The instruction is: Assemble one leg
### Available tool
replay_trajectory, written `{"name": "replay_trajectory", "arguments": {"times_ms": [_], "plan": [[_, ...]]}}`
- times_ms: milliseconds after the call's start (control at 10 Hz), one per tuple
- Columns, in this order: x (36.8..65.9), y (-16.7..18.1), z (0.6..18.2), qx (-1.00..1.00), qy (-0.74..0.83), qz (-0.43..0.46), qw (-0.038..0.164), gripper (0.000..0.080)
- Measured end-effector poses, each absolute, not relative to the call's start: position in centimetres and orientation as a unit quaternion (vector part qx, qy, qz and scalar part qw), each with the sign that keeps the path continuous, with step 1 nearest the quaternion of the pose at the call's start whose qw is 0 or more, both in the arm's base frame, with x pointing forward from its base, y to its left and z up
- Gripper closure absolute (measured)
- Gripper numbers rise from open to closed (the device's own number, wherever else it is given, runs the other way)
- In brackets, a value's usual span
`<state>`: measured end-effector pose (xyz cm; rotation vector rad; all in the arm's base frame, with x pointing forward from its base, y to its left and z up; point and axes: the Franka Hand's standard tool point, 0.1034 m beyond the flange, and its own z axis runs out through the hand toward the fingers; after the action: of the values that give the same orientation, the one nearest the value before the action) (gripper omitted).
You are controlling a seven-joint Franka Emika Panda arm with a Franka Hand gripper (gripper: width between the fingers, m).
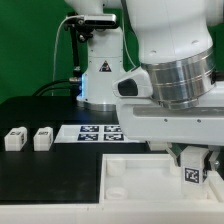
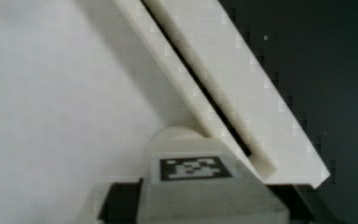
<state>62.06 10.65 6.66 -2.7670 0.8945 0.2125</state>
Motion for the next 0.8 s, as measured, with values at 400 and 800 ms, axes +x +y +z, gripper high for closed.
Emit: {"name": "replay_trajectory", "arguments": {"times_ms": [400, 800], "plan": [[62.40, 11.14, 6.59, -0.816, 0.560, 0.078, 0.118, 0.0505], [62.60, 11.45, 6.57, -0.706, 0.694, 0.086, 0.112, 0.0505]]}}
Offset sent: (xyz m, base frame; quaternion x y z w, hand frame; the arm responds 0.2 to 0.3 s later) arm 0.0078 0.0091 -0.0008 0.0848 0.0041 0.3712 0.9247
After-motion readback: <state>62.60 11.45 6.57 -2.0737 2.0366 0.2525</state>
